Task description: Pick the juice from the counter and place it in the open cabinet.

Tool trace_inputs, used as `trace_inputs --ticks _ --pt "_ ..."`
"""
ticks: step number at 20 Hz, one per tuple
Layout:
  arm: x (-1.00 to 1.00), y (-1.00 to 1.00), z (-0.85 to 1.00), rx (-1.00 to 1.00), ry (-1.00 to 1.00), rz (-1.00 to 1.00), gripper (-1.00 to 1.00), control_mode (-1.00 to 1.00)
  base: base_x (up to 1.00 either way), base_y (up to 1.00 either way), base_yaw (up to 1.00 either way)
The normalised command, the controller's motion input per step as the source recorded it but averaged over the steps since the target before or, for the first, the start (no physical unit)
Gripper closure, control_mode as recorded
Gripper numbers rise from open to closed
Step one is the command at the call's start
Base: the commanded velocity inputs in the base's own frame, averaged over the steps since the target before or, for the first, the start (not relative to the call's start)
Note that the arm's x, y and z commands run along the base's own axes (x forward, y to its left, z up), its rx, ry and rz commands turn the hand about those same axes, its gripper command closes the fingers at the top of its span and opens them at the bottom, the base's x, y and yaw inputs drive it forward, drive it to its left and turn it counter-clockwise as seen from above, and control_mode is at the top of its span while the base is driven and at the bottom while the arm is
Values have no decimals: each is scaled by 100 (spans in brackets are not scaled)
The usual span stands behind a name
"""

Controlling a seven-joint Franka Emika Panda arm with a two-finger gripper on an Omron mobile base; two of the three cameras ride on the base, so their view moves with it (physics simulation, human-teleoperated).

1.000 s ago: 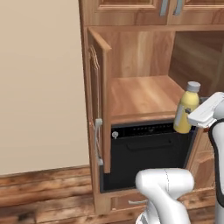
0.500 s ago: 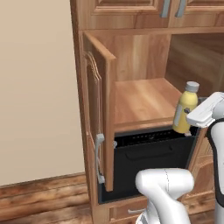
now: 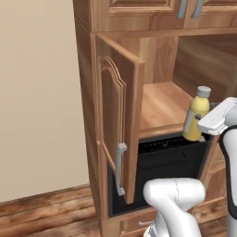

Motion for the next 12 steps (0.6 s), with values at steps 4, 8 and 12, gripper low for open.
trace_inputs --ticks 4,8,12 --pt "0 0 0 0 0 0 100 100 29 15 -4" --pt "0 0 0 0 0 0 100 100 42 0 0" --pt "0 0 0 0 0 0 100 100 52 -1 0"
